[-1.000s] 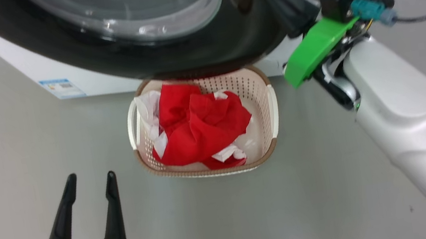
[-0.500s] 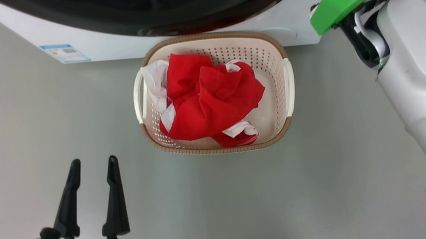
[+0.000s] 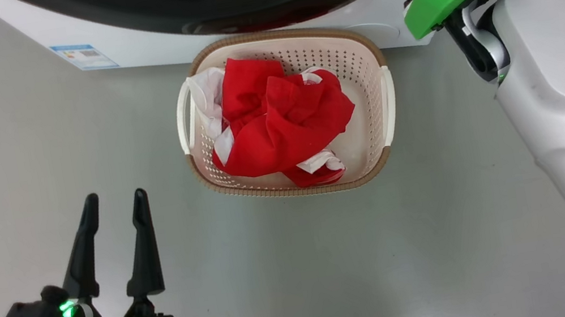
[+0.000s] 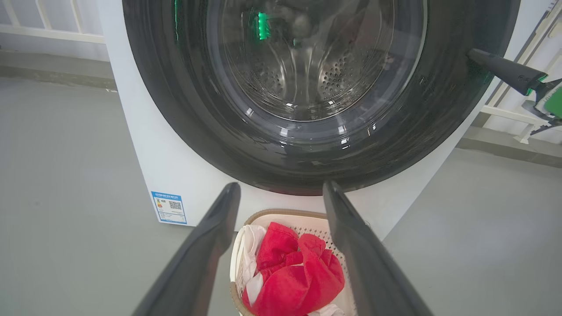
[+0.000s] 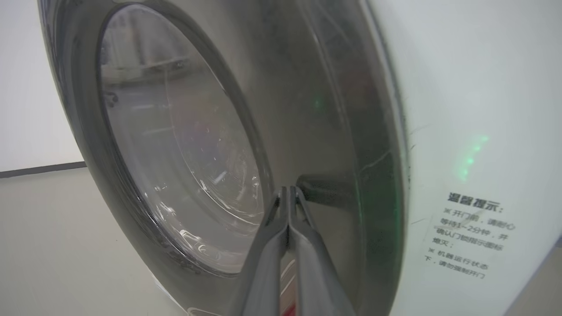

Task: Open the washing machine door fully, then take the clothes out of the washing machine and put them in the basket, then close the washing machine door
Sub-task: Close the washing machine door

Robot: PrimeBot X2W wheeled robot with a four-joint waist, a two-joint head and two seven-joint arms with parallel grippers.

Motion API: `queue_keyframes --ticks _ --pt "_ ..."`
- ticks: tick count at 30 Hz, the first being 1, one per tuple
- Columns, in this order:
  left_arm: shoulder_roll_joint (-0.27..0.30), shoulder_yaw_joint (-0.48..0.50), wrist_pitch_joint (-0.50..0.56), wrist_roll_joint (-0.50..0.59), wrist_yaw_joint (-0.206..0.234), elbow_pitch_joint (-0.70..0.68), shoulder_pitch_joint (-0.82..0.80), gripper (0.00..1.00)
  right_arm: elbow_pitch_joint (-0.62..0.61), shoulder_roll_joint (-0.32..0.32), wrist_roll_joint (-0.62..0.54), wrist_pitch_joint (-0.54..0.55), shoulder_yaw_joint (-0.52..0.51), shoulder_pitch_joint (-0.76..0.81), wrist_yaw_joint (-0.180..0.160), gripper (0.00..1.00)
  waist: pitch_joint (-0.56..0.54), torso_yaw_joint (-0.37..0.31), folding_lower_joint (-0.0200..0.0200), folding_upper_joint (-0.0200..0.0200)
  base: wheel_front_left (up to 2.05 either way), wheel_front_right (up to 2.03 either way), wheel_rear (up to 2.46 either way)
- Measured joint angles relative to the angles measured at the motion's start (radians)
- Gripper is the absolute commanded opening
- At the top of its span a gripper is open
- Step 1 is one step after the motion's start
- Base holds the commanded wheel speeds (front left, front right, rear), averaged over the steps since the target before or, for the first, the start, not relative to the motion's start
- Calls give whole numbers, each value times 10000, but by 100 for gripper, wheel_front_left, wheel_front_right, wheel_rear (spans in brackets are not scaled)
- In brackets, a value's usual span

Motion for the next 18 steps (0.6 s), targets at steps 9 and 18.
queue_keyframes --ticks 9,18 --pt "6 117 0 -240 -2 -13 2 100 -552 -23 -12 0 174 690 -6 100 -346 -345 0 0 0 0 0" --pt "6 462 -2 -274 -2 -27 49 100 -2408 -4 -504 0 -337 2637 -6 100 -948 -876 0 0 0 0 0"
